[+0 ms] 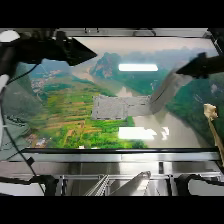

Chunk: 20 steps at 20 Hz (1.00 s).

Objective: Fold the shirts.

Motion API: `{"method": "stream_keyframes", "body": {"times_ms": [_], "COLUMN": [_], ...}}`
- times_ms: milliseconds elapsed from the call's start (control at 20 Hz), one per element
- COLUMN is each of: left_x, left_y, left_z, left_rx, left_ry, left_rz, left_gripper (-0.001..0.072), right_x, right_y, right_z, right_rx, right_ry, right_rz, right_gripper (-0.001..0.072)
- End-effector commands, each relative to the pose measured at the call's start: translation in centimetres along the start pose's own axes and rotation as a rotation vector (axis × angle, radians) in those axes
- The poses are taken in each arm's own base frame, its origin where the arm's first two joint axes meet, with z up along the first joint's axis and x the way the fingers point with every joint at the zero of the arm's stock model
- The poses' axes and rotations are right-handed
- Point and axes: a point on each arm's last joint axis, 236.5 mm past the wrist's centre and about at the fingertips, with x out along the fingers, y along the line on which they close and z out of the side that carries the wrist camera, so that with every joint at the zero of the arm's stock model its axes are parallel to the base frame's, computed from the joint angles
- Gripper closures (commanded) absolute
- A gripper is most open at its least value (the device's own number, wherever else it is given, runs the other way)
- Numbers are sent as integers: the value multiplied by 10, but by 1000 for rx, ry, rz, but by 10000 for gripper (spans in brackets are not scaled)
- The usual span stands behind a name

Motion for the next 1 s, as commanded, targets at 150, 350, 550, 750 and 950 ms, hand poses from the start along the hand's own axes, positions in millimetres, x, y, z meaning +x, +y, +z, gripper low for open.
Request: {"method": "stream_keyframes", "body": {"times_ms": [150, 350, 550, 750, 950], "left_x": [-56, -71, -89, -102, -111], "left_y": [-35, -42, -41, -41, -38], "left_z": [-51, -71, -84, -89, -94], "left_rx": [27, 28, 4, 14, 4], "left_ry": [-55, -122, -193, -260, -309], "left_rz": [69, 109, 147, 189, 217], "left_gripper": [698, 698, 697, 697, 697], "right_x": [199, 306, 291, 201, 118], "right_y": [99, 111, 127, 52, -83], "right_z": [-42, -99, -123, -86, -49], "right_rx": [-89, -80, -110, -67, 145], "right_ry": [140, 222, 344, 380, 277], "right_rz": [84, 117, 249, 129, -129], "right_gripper": [696, 398, 224, 240, 231]}}
